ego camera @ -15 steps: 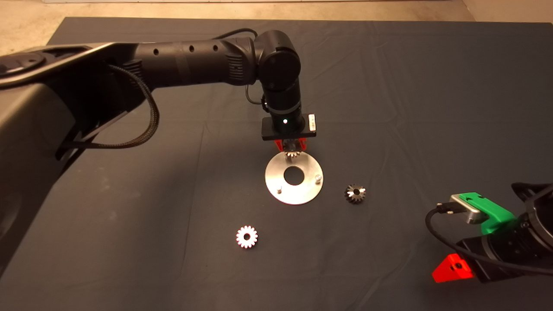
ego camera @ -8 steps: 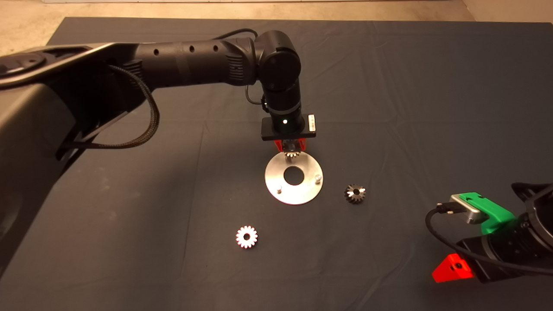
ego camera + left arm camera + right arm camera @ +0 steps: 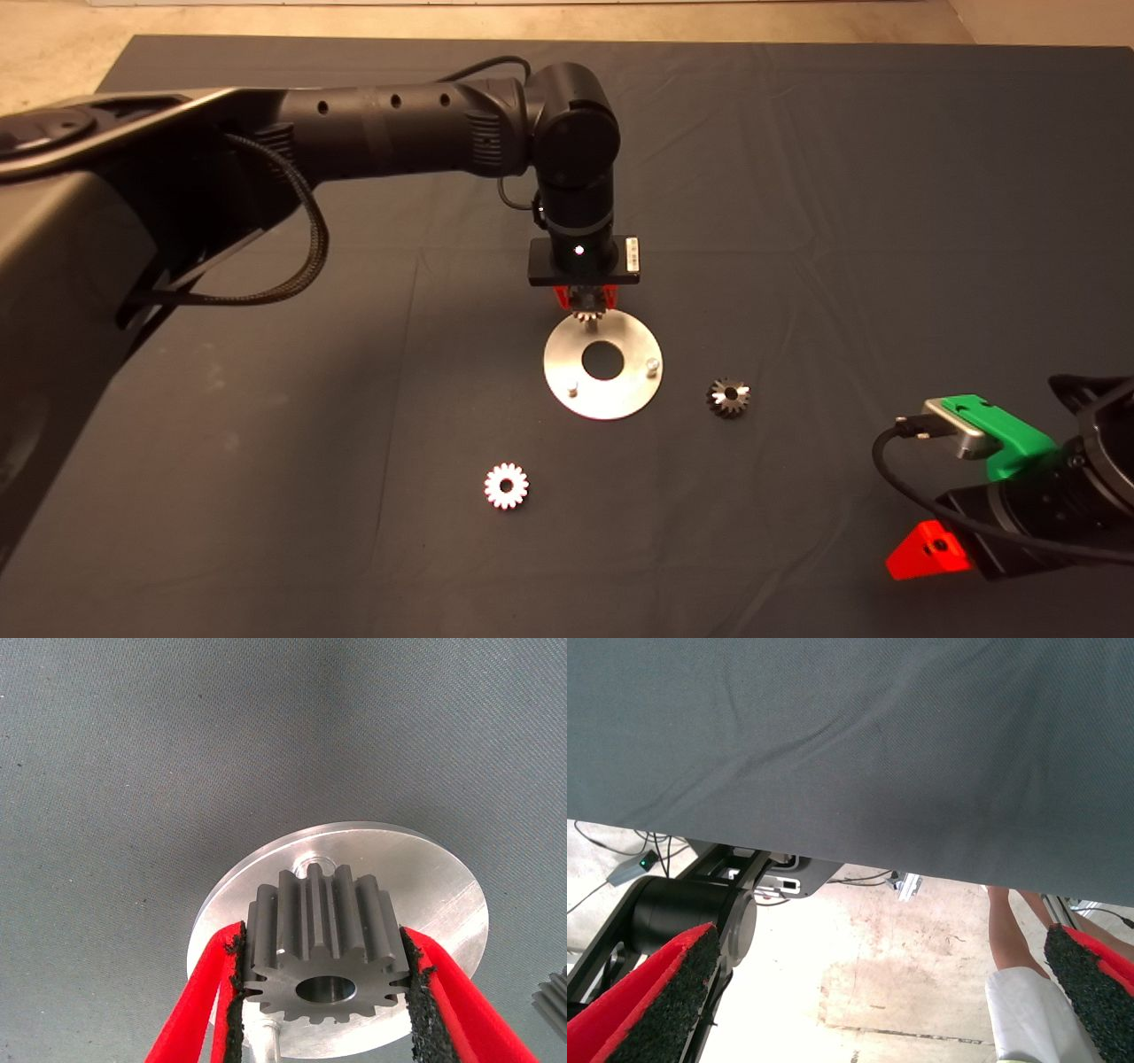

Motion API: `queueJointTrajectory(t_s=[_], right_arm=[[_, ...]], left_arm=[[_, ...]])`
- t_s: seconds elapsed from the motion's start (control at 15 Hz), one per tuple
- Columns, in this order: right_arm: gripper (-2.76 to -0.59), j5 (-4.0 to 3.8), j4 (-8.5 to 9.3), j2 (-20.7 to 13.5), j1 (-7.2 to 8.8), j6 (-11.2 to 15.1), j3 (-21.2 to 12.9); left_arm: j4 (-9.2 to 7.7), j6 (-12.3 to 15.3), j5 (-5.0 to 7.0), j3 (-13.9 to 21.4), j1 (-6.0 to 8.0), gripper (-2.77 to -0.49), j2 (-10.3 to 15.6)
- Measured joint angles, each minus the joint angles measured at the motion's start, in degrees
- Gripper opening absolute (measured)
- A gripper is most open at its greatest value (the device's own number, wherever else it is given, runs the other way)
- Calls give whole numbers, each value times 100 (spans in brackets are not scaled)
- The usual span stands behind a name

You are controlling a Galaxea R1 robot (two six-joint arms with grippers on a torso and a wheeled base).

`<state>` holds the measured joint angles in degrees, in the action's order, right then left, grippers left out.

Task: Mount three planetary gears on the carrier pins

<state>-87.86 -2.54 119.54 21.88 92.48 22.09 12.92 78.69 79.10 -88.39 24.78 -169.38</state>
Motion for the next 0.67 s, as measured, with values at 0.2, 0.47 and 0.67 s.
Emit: queueJointTrajectory(t_s=[0.2, 0.47, 0.67], right_arm=[[-63, 0, 0, 0, 0, 0, 1], [-63, -1, 0, 0, 0, 0, -1], [-63, -1, 1, 0, 0, 0, 1]], left_arm=[[2, 2, -24, 6, -1, -227, 2], [6, 5, -171, 16, -4, -227, 1], [20, 44, -177, 17, -6, -227, 1]])
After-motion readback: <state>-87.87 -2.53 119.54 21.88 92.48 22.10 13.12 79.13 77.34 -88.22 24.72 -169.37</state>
